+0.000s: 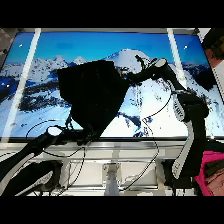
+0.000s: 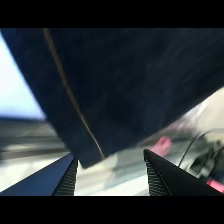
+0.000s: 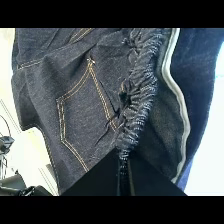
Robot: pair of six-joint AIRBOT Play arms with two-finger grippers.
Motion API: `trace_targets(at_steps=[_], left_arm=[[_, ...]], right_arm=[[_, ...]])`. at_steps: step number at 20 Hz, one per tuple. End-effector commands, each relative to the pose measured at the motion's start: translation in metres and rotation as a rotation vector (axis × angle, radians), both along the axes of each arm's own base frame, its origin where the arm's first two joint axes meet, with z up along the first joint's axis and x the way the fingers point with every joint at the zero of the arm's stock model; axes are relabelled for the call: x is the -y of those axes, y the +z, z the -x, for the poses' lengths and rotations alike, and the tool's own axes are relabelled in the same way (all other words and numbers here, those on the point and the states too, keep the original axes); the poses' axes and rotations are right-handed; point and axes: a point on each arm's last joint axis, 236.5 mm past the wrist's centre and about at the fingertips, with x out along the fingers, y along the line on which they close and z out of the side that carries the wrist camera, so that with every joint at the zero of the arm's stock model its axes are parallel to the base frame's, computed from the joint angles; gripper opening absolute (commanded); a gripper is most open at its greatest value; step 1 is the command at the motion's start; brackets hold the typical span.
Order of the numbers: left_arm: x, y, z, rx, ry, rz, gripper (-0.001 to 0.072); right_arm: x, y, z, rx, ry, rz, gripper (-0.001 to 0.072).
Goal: Fold the clothes and pants, and hang the long-sleeved shirts on hangers.
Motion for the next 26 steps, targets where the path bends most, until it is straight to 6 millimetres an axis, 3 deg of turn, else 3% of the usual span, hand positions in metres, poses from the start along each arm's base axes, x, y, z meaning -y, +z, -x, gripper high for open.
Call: trace_targets(at_steps=[1, 4, 7, 11, 14, 17, 22, 26], left_arm=[[-0.007, -0.002, -0.019, 0.038, 0.081, -0.019, 0.0469], [-0.009, -0.003, -0.022, 0.047, 0.093, -0.027, 0.0304], [-0.01, -0.002, -0.025, 0.054, 0.1, -0.031, 0.0006], [-0.011, 0.005, -0.039, 0.144, 0.064, -0.056, 0.0007], [-0.01, 0.035, -0.08, 0.303, 0.054, -0.07, 0.0006], [-0.024, 0.069, -0.122, 0.419, 0.089, -0.079, 0.0005], [-0.073, 0.087, -0.157, 0.475, 0.142, -0.139, 0.0005], [-0.102, 0.093, -0.171, 0.484, 0.162, -0.177, 0.0005]], right_arm=[[-0.001, 0.0, 0.001, -0.003, 0.004, -0.004, 0.0021], [-0.001, 0.0, 0.001, -0.003, 0.004, -0.004, 0.0021], [-0.001, 0.001, 0.003, -0.007, 0.009, -0.004, 0.0022], [0.01, 0.001, 0.008, -0.033, 0.024, -0.002, 0.002], [0.038, 0.0, 0.013, -0.077, 0.022, -0.001, 0.002], [0.058, 0.005, 0.035, -0.164, 0.074, -0.013, 0.002], [0.047, 0.006, 0.052, -0.247, 0.101, -0.012, 0.002], [0.03, -0.013, 0.077, -0.353, 0.112, -0.007, 0.0019]])
